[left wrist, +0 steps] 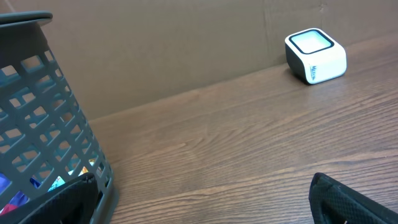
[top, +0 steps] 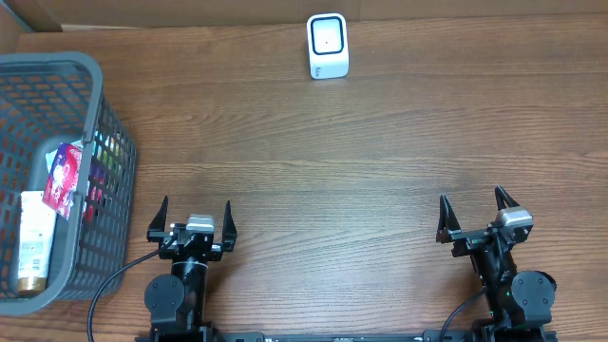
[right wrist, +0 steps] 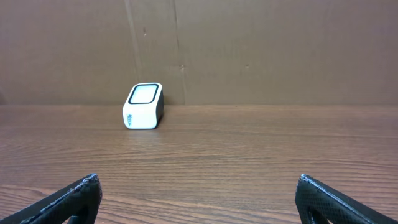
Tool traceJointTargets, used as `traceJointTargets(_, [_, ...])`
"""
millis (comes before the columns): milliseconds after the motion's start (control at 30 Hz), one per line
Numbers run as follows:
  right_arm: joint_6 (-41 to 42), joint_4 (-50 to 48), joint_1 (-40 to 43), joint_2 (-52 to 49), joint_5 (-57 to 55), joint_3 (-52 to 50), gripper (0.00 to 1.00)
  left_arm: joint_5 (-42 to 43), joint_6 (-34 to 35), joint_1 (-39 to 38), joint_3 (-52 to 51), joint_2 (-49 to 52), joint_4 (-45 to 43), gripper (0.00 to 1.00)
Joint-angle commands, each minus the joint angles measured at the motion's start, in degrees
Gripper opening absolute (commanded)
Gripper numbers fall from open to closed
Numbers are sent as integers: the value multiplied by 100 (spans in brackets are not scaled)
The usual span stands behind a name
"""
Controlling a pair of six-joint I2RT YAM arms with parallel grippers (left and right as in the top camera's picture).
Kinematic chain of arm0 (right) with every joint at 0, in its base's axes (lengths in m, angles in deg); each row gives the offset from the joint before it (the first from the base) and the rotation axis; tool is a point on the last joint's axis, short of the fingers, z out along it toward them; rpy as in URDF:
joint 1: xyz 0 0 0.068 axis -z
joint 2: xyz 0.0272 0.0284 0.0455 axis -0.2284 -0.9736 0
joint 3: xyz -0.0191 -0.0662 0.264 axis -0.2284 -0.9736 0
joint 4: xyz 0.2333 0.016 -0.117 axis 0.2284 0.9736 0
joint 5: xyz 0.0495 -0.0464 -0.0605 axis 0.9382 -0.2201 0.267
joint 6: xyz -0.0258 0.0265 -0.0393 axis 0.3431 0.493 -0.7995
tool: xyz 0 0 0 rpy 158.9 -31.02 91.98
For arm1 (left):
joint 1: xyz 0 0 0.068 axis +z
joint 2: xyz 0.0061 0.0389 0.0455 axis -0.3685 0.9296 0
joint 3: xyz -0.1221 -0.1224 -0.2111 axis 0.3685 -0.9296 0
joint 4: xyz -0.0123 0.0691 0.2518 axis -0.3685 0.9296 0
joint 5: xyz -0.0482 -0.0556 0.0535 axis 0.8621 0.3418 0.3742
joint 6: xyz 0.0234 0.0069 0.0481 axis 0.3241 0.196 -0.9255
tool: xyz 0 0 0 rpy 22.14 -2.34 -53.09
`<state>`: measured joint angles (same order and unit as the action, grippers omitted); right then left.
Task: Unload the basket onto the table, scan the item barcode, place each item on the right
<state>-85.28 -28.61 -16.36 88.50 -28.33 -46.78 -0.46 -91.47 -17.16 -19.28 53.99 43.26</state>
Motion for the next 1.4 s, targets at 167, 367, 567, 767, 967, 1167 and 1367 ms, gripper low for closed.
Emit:
traceJointTargets(167, [-7, -26, -42, 57, 7, -61, 100, -63, 2, -31, -42, -22, -4, 100])
traceJointTargets(367, [-7, -26, -42, 57, 7, -61, 100, -61, 2, -31, -42, -22, -4, 100])
traceJointTargets(567, [-7, -28, -42, 57, 7, -61, 100, -79, -83, -31, -42, -22, -4, 100])
traceJointTargets(767, [-9, -57, -42, 57, 2, -61, 100, -245, -173, -31, -42, -22, -9, 100])
traceJointTargets(967, [-7, -52, -42, 57, 4, -61, 100, -210, -168, -33, -42, -22, 4, 99])
traceJointTargets(1167, [-7, -55, -42, 57, 7, -61, 100, 199, -146, -33, -39, -22, -221, 100])
traceJointTargets(1367, [-4, -55, -42, 57, 9, -59, 100, 433, 87, -33, -39, -22, -289, 100])
